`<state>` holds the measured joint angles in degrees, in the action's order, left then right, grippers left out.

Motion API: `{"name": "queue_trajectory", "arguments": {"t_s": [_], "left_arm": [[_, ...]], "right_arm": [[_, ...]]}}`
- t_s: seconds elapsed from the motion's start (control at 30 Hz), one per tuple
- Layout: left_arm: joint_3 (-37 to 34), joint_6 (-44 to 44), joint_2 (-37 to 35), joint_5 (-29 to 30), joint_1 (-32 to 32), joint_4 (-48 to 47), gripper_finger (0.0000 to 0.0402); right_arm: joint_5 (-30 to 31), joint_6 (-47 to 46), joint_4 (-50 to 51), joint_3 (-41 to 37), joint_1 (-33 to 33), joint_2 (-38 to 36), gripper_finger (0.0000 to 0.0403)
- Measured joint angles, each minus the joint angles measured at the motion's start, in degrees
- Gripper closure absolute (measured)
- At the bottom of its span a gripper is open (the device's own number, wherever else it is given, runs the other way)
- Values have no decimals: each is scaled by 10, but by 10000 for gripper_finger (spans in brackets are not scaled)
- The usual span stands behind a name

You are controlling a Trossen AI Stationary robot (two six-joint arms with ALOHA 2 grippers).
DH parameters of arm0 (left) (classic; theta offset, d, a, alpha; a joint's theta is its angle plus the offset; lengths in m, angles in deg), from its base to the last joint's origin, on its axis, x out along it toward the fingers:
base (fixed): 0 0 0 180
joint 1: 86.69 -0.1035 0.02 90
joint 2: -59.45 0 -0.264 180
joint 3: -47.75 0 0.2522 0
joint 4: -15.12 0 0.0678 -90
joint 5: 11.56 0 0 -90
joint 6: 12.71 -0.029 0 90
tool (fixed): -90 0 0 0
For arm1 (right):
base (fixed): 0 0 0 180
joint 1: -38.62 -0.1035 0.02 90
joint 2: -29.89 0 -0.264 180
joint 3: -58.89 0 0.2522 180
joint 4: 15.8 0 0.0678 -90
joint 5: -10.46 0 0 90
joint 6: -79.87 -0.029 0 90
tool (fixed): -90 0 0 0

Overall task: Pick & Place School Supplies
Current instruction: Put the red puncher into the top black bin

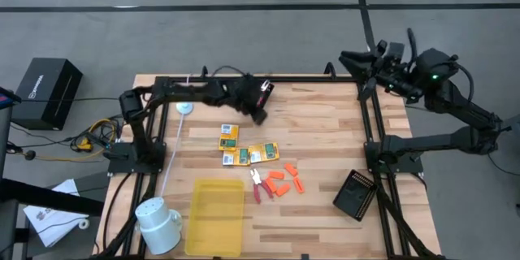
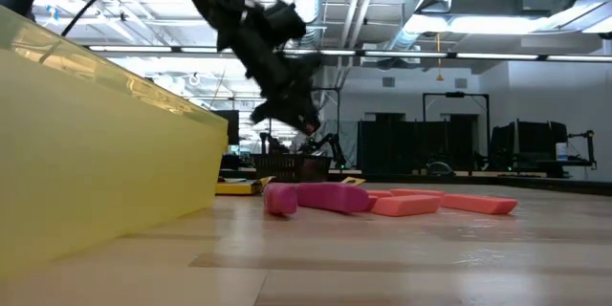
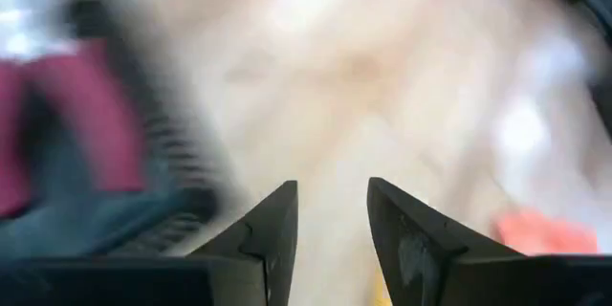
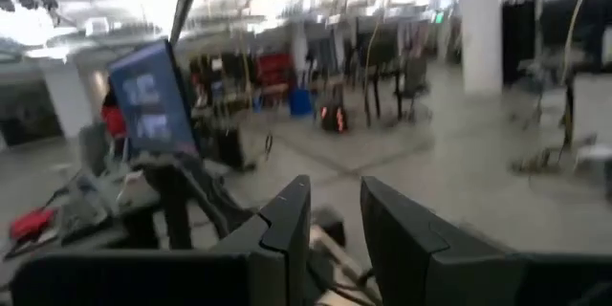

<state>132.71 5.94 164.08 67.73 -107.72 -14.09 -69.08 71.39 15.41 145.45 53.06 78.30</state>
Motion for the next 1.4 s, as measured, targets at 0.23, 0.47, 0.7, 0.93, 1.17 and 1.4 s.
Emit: {"name": "queue_trajectory", "arguments": {"t_s": [0.23, 0.47, 0.7, 0.93, 1.17, 1.4], "left_arm": [[0, -219, -39, -7, 157, -36, 260], [-1, -247, -27, 32, 249, -60, 263], [-1, -151, -29, 133, 199, -60, 277], [0, -153, -32, 136, 92, -61, 279], [0, -186, -32, 135, 11, -61, 282], [0, -205, -32, 46, -18, -62, 284]], "right_arm": [[1, -1, -8, 0, -8, -1, 315], [0, -1, -11, 0, -8, 0, 315], [0, -1, -39, 0, -9, -1, 315], [-1, -1, -39, 0, -9, -1, 315], [0, -1, -39, 0, -9, 0, 315], [1, -1, -38, 0, -8, 0, 315]]}}
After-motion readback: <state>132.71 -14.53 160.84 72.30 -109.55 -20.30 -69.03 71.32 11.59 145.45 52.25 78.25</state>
